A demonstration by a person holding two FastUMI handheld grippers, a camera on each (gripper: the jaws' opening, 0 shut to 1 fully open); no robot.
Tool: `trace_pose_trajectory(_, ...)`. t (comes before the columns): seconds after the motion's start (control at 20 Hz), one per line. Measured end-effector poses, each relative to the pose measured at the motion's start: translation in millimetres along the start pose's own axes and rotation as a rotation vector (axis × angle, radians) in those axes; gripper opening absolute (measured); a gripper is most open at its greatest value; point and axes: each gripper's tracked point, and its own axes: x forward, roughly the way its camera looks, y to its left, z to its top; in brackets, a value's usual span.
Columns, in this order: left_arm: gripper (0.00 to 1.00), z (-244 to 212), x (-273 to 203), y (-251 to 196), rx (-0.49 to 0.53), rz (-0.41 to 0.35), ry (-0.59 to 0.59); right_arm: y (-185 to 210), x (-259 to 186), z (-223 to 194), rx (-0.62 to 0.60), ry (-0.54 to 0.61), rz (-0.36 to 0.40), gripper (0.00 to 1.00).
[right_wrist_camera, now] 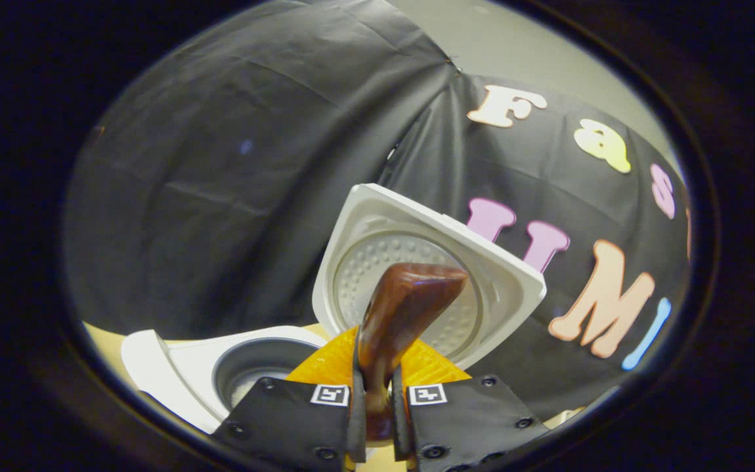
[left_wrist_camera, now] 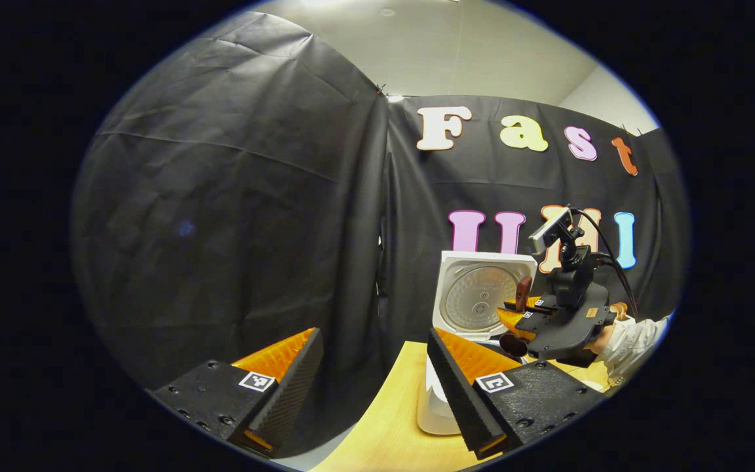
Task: Close the left gripper, press the button to open the rice cooker; take a wooden spoon from the chopstick holder with the right hand, scoop a spoonful of rice and pour it into the rice cooker, then put the wooden spoon back into the chopstick holder.
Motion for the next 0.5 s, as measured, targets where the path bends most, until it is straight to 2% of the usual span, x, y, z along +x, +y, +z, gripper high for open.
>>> trace_pose_trajectory(0.1, 0.92, 0.0, 1.1, -5.4, 0.0, -0.015, -0.004, 0.7, -1.9, -0.4, 0.022, -0.004, 0.026, 0.18)
trace_pose_trajectory(0.25, 0.92, 4.2, 7.7, -18.3, -0.006, -0.039, -0.016, -7.5, -18.0, -1.3, 0.205, 0.039, 0.042, 0.19)
trace_pose_trajectory(0.35, 0.93, 6.7, 10.7, -29.3, -0.008, -0.059, -0.028, -28.4, -28.3, 1.7, 0.328, 0.047, 0.031, 0.19)
trace_pose_trajectory(0.5, 0.95, 8.6, 14.3, -50.4, -0.008, -0.091, -0.031, -71.8, -51.3, -7.8, 0.439, 0.06, -0.019, 0.19)
